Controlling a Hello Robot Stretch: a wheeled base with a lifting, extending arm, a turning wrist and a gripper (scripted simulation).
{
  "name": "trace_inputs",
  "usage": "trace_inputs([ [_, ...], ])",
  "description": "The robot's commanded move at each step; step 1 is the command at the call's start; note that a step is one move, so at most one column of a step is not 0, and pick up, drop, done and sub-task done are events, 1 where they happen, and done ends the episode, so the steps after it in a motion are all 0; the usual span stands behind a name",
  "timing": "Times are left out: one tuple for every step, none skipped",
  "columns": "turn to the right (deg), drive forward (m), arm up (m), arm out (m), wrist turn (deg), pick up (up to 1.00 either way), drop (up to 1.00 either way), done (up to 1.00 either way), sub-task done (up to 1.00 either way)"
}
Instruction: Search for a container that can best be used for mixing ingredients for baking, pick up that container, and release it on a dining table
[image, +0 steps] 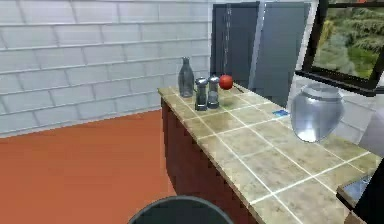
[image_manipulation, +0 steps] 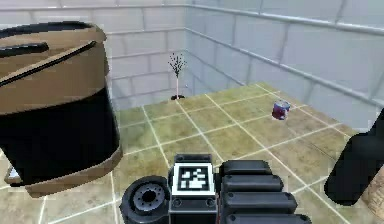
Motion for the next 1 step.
trace_inputs([
  [-45.0,0.0,0.0,0.0,0.0,0.0,0.0,0.0,0.0],
])
